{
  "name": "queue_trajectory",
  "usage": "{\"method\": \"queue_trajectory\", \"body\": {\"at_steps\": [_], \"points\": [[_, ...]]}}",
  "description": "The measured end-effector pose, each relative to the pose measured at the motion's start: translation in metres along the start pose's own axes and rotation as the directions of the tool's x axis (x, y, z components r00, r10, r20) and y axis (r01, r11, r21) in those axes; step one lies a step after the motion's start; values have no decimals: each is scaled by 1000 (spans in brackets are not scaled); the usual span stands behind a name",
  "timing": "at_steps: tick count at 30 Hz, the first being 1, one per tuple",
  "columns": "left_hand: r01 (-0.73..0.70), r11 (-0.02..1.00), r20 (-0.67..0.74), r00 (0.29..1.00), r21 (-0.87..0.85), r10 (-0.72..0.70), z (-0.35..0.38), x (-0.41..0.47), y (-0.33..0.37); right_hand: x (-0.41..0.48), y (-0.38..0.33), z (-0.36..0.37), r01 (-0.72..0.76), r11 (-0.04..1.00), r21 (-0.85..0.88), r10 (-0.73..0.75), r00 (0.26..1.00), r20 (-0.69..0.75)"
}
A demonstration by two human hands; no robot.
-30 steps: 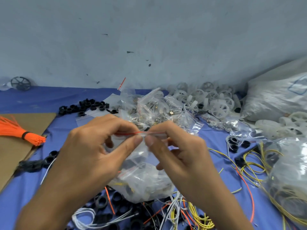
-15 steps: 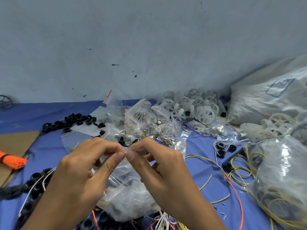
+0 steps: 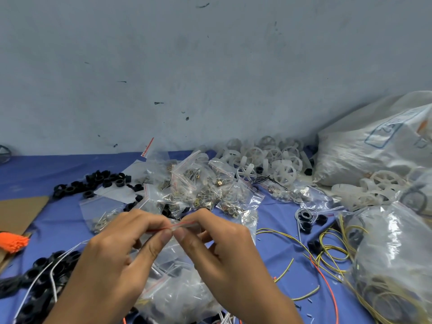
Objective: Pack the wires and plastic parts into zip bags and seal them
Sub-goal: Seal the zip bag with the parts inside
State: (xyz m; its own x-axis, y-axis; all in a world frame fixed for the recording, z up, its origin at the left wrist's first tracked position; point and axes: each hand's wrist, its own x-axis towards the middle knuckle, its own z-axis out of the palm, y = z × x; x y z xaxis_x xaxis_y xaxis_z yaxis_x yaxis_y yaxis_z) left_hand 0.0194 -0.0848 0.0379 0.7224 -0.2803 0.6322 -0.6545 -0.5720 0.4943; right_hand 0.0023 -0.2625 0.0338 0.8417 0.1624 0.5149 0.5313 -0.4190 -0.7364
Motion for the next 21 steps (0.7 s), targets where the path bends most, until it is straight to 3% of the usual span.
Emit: {"method": "queue_trajectory", "body": {"at_steps": [13,21], "points": [[-16,999,-44,999,-29,15,-2,1,5,0,-2,-3,54,986,-158,-59,998,-30],[-11,999,-41,999,-42,9,-7,2,2,-1,-4,-5,14,997,-80,-18,999,-51]]}}
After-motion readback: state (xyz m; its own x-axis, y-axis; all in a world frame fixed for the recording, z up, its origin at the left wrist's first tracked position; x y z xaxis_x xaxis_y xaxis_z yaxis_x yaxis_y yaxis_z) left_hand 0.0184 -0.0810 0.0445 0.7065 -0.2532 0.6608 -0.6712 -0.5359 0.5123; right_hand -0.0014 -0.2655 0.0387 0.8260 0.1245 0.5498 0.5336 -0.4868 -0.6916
